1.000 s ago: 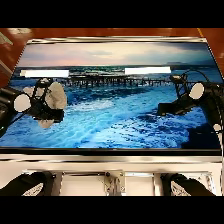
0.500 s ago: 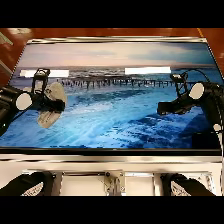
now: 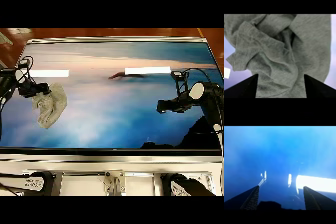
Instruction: Fold the shirts.
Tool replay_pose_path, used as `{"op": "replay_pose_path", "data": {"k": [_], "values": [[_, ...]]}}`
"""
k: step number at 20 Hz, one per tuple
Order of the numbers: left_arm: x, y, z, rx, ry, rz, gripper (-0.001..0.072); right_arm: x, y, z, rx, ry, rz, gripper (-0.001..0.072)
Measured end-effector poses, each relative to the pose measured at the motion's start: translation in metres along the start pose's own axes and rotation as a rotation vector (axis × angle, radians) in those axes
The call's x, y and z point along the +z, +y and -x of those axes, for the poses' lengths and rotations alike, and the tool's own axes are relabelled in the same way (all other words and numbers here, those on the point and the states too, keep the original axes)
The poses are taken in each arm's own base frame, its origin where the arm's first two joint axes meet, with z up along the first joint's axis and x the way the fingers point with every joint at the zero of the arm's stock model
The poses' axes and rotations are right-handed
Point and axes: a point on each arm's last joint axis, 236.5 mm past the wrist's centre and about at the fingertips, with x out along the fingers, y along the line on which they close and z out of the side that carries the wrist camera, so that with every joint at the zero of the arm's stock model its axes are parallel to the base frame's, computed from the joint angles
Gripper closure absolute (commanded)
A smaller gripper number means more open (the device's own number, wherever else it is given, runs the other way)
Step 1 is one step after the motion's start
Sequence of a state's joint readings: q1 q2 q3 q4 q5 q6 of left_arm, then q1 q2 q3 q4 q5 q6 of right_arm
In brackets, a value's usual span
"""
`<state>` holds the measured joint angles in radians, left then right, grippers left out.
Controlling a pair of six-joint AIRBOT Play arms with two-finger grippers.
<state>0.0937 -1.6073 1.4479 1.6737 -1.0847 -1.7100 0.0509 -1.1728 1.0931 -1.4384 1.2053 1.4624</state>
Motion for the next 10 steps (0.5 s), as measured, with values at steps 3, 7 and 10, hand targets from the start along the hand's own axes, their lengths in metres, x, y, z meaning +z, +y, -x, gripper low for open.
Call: {"op": "replay_pose_path", "data": {"k": [3, 7, 10], "values": [[-0.014, 0.011, -0.042, 0.003, 0.127, 0.02, -0.001, 0.003, -0.001, -0.003, -0.001, -0.008, -0.01, 0.0047], [-0.017, 0.008, -0.069, -0.013, 0.163, 0.025, 0.0284, 0.006, -0.001, -0.01, 0.003, -0.008, -0.037, 0.0047], [-0.015, 0.005, -0.074, -0.021, 0.16, 0.019, 0.0674, 0.008, 0.003, -0.017, 0.024, -0.001, -0.062, 0.0047]]}}
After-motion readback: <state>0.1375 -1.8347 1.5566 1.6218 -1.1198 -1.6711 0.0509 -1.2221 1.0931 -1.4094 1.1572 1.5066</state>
